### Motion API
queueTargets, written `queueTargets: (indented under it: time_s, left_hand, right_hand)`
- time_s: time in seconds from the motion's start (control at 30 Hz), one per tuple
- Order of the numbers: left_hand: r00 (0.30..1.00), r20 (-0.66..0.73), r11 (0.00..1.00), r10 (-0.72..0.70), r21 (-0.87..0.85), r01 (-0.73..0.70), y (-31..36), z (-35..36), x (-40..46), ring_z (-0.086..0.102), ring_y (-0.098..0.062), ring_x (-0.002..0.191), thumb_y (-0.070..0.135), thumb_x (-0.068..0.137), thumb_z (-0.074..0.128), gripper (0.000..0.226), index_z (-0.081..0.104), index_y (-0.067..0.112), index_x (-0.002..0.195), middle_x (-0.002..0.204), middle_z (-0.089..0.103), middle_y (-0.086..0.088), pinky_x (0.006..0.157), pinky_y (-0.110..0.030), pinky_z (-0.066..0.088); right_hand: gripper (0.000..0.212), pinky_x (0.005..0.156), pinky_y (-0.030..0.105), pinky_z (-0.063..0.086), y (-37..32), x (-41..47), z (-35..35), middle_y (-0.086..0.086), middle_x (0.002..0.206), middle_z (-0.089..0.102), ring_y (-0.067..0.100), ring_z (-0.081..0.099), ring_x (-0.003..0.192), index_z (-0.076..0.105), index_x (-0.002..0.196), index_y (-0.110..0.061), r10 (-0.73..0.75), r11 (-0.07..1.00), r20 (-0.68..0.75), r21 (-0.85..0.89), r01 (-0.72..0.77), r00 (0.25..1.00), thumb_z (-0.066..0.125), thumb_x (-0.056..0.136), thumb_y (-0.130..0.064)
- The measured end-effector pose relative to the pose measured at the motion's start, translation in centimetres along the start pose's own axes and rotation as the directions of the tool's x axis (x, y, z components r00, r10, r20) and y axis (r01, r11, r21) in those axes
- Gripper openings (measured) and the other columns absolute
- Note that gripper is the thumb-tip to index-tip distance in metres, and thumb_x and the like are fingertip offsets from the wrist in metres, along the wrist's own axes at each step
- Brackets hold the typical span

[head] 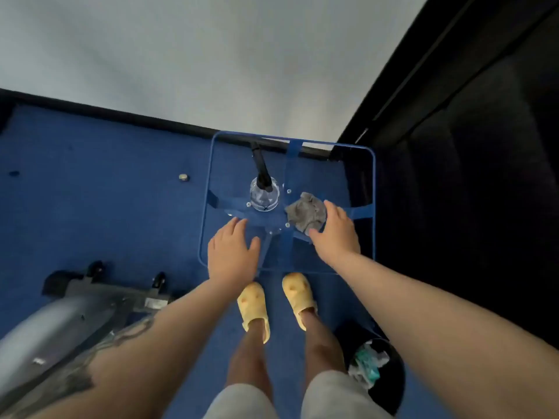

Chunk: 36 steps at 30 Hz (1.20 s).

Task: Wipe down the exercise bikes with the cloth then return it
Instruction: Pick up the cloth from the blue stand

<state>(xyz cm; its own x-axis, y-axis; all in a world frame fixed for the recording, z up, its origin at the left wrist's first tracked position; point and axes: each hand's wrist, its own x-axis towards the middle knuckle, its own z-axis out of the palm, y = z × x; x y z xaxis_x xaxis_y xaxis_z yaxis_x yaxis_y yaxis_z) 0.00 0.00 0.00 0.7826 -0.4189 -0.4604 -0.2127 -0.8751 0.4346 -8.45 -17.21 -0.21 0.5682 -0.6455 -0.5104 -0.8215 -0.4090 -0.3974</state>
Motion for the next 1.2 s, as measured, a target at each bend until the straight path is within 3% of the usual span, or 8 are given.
queueTargets:
  time_s: [0.27,0.47,0.67,0.8,0.87,0.97,1.1,1.2]
  left_hand:
    - [0.998,0.004,0.998,-0.063,-0.015,0.063,-1.6,3.2,1.8,0.031,-0.023,0.142,0.033,0.096,0.046,0.051,0.04,0.017,0.144,0.154,0.036,-0.004,0.116,-0.038,0.021]
    - [0.988,0.006,0.984,-0.155,-0.09,0.155,-1.9,3.4,0.5,0.031,-0.022,0.141,0.031,0.095,0.048,0.05,0.041,0.019,0.143,0.153,0.037,-0.002,0.116,-0.038,0.022]
    - [0.97,-0.039,0.945,-0.24,-0.236,0.225,-1.1,0.4,-2.4,0.038,-0.023,0.137,0.027,0.095,0.05,0.047,0.046,0.016,0.14,0.149,0.043,-0.003,0.113,-0.039,0.029]
    - [0.947,-0.12,0.916,-0.298,-0.315,0.249,-0.6,-3.5,-6.2,0.046,-0.023,0.13,0.025,0.094,0.053,0.041,0.052,0.016,0.134,0.144,0.049,-0.002,0.109,-0.038,0.033]
    - [0.935,-0.185,0.912,-0.302,-0.341,0.227,-0.1,-5.6,-8.4,0.046,-0.021,0.13,0.025,0.093,0.056,0.04,0.053,0.017,0.132,0.142,0.052,-0.002,0.11,-0.036,0.032]
    - [0.893,-0.318,0.918,-0.318,-0.34,0.206,0.4,-8.8,-11.7,0.042,-0.019,0.135,0.027,0.092,0.058,0.043,0.053,0.019,0.134,0.144,0.049,0.0,0.113,-0.036,0.029]
    - [0.759,-0.545,0.909,-0.357,-0.389,0.149,0.6,-13.5,-16.5,0.047,-0.016,0.13,0.029,0.091,0.058,0.039,0.057,0.022,0.129,0.138,0.055,0.005,0.11,-0.038,0.034]
    - [0.636,-0.677,0.916,-0.371,-0.379,0.131,0.0,-16.3,-21.0,0.05,-0.012,0.125,0.031,0.09,0.058,0.036,0.058,0.023,0.125,0.132,0.059,0.008,0.107,-0.036,0.037]
  right_hand:
    - [0.063,0.102,0.041,0.038,-0.4,4.6,4.5,0.004,0.148,0.03,0.029,0.032,0.132,0.032,0.143,-0.026,-0.095,0.995,0.039,-0.007,0.095,0.995,0.061,0.089,-0.014]
    - [0.033,0.07,0.029,0.038,-1.7,4.7,5.0,0.011,0.124,0.044,0.025,0.051,0.092,0.043,0.118,-0.015,0.139,0.976,-0.018,0.169,-0.134,0.99,0.054,0.09,-0.002]
    - [0.039,0.085,0.034,0.047,-3.4,-0.3,1.6,0.01,0.131,0.048,0.027,0.056,0.108,0.047,0.129,-0.01,0.143,0.912,0.009,0.387,-0.135,0.99,0.056,0.091,-0.012]
    - [0.016,0.066,0.004,0.042,-5.4,-5.1,-2.3,0.007,0.112,0.054,0.008,0.057,0.084,0.062,0.102,-0.015,-0.083,0.875,-0.018,0.478,0.082,0.996,0.056,0.087,-0.01]
    - [0.013,0.061,0.0,0.042,-7.0,-7.2,-4.1,0.002,0.108,0.051,0.002,0.056,0.084,0.061,0.101,-0.019,-0.216,0.828,-0.019,0.527,0.194,0.976,0.058,0.09,-0.013]
    - [0.011,0.07,0.008,0.049,-10.5,-10.2,-6.1,-0.004,0.105,0.054,0.004,0.058,0.092,0.061,0.101,-0.023,-0.419,0.757,0.009,0.556,0.344,0.908,0.061,0.09,-0.025]
    - [0.008,0.074,0.039,0.057,-15.5,-14.6,-7.5,-0.004,0.091,0.067,0.017,0.066,0.086,0.06,0.097,-0.025,-0.633,0.653,0.115,0.609,0.449,0.765,0.064,0.089,-0.026]
    - [0.007,0.068,0.029,0.054,-18.1,-18.6,-7.4,-0.009,0.09,0.067,0.009,0.065,0.081,0.059,0.096,-0.029,-0.78,0.535,0.111,0.629,0.564,0.616,0.062,0.09,-0.028]
